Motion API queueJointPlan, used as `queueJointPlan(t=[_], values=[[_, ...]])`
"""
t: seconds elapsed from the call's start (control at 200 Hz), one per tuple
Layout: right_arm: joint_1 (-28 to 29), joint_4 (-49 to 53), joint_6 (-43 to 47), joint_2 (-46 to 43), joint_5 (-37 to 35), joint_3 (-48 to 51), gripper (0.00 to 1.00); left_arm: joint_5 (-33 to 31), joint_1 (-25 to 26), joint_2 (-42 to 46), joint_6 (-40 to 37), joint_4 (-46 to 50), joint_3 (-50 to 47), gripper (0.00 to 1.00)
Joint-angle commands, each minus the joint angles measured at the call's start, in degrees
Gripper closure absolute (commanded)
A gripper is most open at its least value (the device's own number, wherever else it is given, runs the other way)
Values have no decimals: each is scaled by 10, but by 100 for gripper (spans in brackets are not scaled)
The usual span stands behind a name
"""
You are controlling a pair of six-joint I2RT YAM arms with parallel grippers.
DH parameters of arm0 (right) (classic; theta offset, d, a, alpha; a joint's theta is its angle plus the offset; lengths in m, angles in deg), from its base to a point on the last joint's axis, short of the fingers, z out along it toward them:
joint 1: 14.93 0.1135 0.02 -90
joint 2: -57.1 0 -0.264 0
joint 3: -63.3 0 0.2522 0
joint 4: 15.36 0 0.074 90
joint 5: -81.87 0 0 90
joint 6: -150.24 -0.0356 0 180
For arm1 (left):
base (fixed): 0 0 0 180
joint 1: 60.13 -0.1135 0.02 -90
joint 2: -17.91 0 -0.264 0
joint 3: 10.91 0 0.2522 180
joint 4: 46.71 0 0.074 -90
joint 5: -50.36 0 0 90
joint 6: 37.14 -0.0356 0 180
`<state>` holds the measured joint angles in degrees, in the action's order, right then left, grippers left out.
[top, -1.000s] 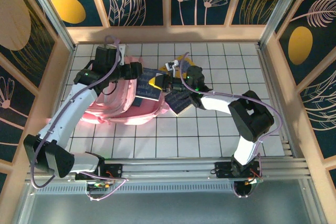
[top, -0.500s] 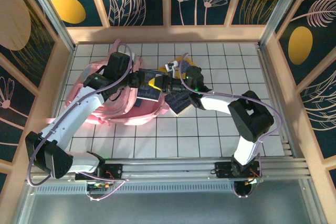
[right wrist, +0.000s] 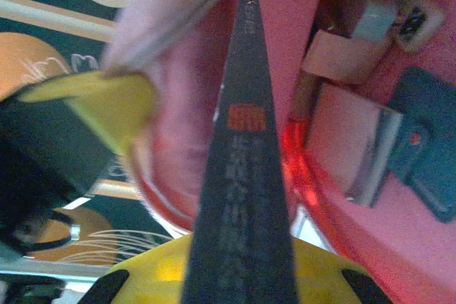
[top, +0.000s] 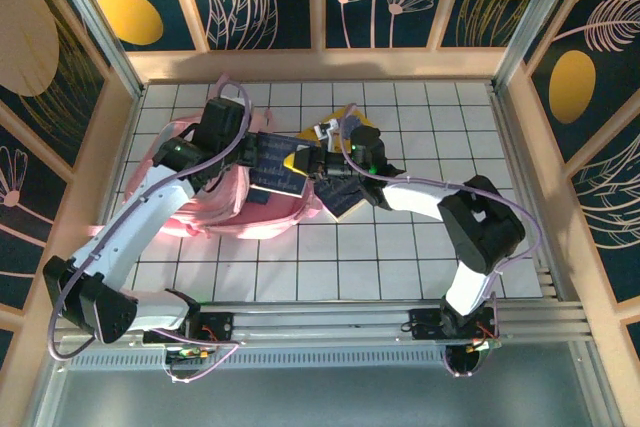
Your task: Pack the student bag
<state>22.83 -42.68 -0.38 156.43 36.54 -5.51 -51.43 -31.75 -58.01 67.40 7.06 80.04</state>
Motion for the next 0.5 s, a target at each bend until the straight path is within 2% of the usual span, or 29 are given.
queueJointPlan(t=[0.0, 0.275, 0.495], values=[[4, 70, 78, -25, -30, -10, 100, -60, 4, 42, -22, 7, 58, 100], [4, 102, 94, 0, -43, 18, 100, -104, 4, 84, -44, 2, 65, 100], [14, 54, 43, 10, -24, -2, 100, -79, 4, 97, -44, -9, 48, 100]])
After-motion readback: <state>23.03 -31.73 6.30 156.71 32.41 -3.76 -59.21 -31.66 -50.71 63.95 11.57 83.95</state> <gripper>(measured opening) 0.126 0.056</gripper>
